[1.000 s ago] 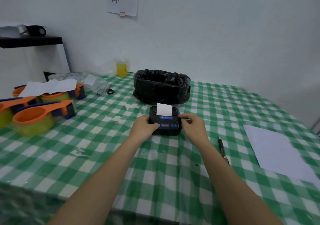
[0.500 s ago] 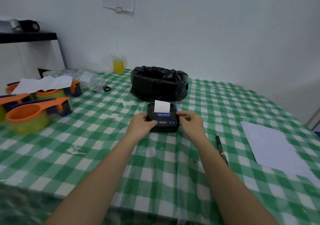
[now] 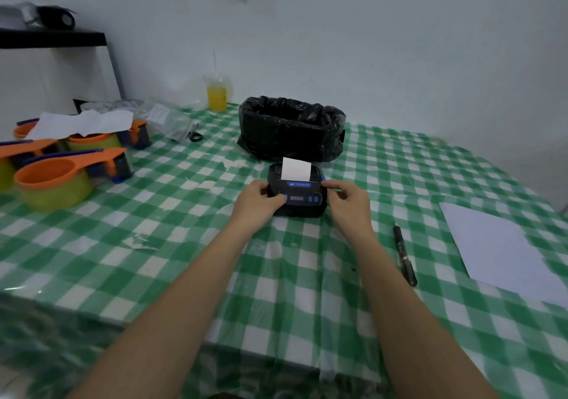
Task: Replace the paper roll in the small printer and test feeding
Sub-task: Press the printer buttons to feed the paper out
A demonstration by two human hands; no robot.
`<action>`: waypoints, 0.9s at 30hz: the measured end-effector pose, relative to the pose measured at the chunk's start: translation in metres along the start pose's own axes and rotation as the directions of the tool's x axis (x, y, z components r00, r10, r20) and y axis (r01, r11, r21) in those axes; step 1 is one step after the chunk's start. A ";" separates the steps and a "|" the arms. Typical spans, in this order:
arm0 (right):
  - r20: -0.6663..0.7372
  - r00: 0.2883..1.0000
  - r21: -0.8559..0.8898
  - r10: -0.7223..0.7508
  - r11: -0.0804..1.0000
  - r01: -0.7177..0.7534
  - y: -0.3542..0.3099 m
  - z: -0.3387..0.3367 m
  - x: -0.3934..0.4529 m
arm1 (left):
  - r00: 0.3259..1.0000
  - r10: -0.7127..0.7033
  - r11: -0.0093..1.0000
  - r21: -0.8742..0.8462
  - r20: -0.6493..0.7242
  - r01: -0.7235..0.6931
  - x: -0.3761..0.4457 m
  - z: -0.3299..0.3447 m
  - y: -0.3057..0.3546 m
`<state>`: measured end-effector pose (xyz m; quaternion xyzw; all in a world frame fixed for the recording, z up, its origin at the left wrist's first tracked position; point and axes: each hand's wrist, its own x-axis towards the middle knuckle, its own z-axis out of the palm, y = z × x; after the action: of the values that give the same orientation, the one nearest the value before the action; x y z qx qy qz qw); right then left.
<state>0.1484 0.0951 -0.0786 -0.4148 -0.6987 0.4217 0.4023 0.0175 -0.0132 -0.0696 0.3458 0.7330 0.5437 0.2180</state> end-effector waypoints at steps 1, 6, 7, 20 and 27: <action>-0.003 1.000 -0.007 -0.012 1.000 0.012 0.002 0.000 0.000 | 1.000 -0.002 1.000 -0.008 -0.003 0.002 0.000 0.001 -0.001; 0.005 1.000 0.014 -0.015 1.000 0.015 0.005 0.000 0.002 | 1.000 -0.017 0.999 -0.044 0.004 0.018 -0.002 0.000 0.000; 0.006 1.000 0.017 -0.012 1.000 0.012 0.006 0.000 0.003 | 1.000 -0.018 0.999 -0.047 0.007 0.018 -0.002 0.000 0.000; 0.002 0.999 0.010 -0.037 0.999 0.037 0.007 0.001 0.002 | 1.000 -0.010 0.998 -0.062 -0.015 0.009 0.003 0.002 -0.008; 0.003 0.999 0.024 -0.036 0.999 0.035 0.007 0.002 0.002 | 1.000 -0.008 0.998 -0.058 -0.010 0.007 0.003 0.002 -0.007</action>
<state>0.1480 0.0989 -0.0854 -0.3967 -0.7017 0.4235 0.4134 0.0152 -0.0113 -0.0771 0.3339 0.7194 0.5654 0.2263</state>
